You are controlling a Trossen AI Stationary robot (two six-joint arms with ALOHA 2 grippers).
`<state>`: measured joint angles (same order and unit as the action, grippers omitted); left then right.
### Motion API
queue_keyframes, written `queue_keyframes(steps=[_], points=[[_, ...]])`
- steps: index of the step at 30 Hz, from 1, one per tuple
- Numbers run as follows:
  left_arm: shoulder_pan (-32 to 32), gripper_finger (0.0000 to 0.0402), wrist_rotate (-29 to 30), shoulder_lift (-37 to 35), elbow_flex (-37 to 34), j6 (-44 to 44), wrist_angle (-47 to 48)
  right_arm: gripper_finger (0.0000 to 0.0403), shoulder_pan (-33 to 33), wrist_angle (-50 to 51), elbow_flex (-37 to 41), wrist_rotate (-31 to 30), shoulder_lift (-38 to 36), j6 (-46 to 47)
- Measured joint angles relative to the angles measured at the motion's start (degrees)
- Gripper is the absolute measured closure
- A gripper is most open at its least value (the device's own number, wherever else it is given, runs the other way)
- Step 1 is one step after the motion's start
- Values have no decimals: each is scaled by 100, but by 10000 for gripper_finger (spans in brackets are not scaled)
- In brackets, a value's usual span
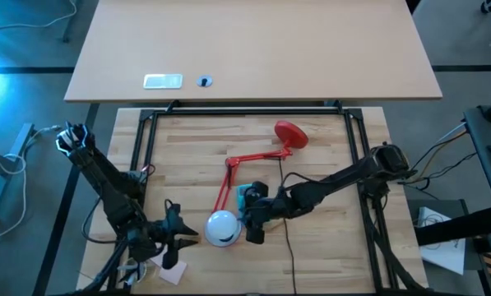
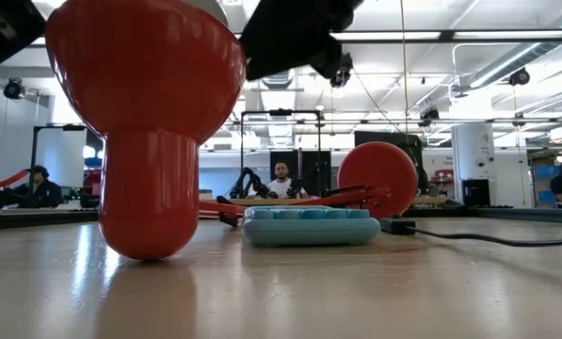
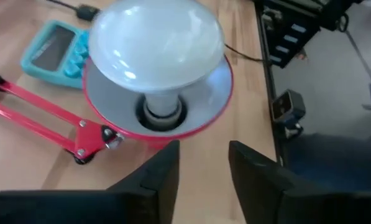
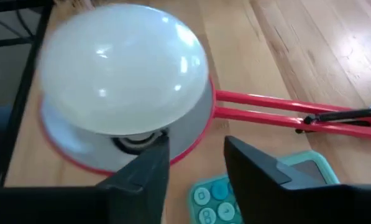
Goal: Screw lightbulb
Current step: Insert the lightbulb into the orange desk lamp
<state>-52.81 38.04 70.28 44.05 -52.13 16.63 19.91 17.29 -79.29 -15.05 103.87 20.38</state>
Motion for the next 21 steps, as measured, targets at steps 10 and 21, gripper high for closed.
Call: queue_keyframes(steps=[10,21], points=[[498,393,24,409,0,326,-420,385,-80,179,0,-2,50,0],[560,401,-133,413,2,667,-554,400,-15,-230,0,251,44,-142]])
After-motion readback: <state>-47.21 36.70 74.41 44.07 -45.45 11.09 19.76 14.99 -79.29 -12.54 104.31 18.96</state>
